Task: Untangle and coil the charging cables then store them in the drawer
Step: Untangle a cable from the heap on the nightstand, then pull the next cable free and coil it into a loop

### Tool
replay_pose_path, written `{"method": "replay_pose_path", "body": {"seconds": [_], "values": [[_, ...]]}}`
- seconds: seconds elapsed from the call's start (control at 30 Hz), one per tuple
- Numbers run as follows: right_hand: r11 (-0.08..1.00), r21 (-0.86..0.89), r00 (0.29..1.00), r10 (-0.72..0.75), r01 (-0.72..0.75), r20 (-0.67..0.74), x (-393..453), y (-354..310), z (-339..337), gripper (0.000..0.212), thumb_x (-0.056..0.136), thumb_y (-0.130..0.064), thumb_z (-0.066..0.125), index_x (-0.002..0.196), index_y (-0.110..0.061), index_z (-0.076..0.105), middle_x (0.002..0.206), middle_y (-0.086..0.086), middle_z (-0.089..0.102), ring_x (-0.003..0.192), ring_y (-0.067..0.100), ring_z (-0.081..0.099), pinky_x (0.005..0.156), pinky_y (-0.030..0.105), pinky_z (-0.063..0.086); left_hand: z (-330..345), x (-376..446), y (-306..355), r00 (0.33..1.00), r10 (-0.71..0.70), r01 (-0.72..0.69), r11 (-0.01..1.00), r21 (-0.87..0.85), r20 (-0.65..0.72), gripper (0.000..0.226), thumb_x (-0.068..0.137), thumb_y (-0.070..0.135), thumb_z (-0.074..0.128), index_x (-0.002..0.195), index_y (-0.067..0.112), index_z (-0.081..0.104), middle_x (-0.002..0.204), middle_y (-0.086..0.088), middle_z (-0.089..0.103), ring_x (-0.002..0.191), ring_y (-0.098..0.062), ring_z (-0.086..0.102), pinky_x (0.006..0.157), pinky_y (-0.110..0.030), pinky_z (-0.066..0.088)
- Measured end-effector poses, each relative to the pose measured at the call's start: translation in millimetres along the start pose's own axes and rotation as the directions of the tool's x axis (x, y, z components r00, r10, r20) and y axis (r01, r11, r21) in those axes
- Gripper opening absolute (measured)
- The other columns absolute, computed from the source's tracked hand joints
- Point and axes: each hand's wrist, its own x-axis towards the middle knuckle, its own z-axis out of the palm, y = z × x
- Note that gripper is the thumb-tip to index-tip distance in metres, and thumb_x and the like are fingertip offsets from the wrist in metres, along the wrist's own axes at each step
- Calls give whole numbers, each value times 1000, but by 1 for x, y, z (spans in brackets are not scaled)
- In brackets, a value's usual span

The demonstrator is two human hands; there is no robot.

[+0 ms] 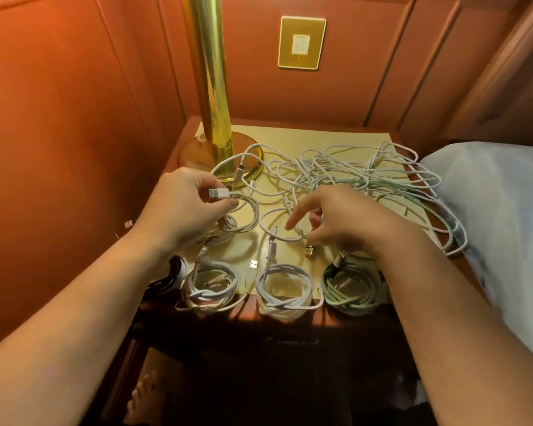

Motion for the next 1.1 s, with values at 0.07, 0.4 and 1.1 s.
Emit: {"method": "replay_pose_path", "body": {"seconds": [0.07, 0.4, 1.1], "values": [[1000, -26, 1000, -12, 12, 17, 4, 2, 5, 28, 84, -16, 84, 99, -39, 80, 73, -14, 55, 64, 2, 54, 56, 21, 41, 2, 3, 0, 1000, 12, -12, 1000, 22, -6, 18, 85, 40, 81, 84, 22, 77, 77, 6, 70, 76, -14, 65, 64, -32, 50], [994, -55, 969, 75, -90, -234, 22, 25, 15, 12, 82, -23, 78, 80, -35, 77, 84, -11, 71, 79, 14, 68, 72, 37, 63, 27, 14, 9, 994, 74, -53, 971, 233, -85, 26, 89, 53, 72, 100, 30, 76, 97, 10, 72, 104, -23, 58, 93, -47, 37], [961, -48, 841, 215, -274, -496, 28, 50, 9, 19, 85, -12, 71, 87, -31, 67, 90, -4, 69, 82, 26, 63, 54, 24, 36, 61, 20, 15, 998, 52, -34, 892, 450, -28, 33, 85, 56, 74, 106, 31, 71, 99, 5, 71, 117, -25, 45, 90, -44, 24]]}}
